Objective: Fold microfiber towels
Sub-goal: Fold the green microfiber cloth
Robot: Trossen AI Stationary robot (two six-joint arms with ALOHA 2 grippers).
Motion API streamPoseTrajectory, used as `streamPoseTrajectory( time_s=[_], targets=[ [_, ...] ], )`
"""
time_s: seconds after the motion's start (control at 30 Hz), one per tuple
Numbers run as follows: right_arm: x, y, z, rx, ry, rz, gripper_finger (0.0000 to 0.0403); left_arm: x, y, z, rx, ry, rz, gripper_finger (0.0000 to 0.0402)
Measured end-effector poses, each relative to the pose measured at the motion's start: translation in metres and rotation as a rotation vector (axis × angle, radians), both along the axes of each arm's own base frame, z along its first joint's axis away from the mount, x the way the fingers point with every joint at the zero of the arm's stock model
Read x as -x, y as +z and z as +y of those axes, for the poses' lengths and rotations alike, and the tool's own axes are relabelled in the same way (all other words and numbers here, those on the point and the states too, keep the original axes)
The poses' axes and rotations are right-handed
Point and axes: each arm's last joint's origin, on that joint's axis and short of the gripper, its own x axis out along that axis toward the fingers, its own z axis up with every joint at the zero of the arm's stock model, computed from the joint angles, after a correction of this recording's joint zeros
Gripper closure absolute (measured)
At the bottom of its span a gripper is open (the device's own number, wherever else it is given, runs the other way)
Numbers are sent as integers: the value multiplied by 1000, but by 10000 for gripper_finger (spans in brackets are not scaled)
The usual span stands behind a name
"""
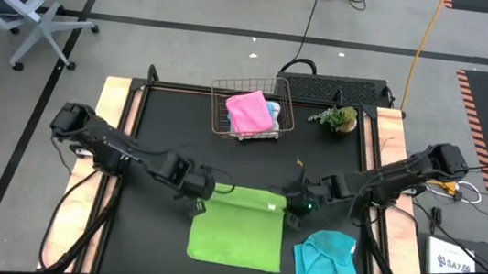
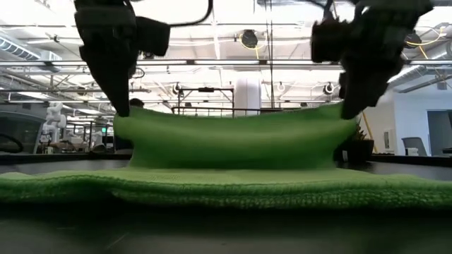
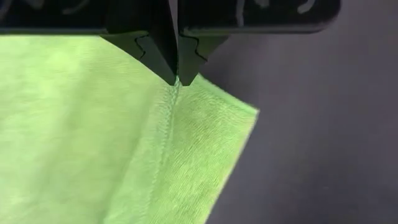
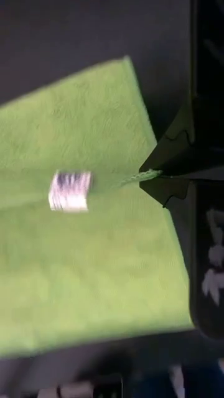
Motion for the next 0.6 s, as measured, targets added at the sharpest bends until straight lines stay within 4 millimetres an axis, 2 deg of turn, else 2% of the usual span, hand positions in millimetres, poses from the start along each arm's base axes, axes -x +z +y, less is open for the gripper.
streamPoseTrajectory(
  time_s=[0.2,0.5,0.6],
  targets=[
    [1,2,24,-37,-58,-61,403,5,1,-29,1,-3,-57,401],
    [-6,-18,62,-135,-100,-83,403,28,-16,-67,48,-1,-55,401],
    [-10,-15,75,-148,-95,-76,403,34,-16,-82,75,-15,-84,401]
  ],
)
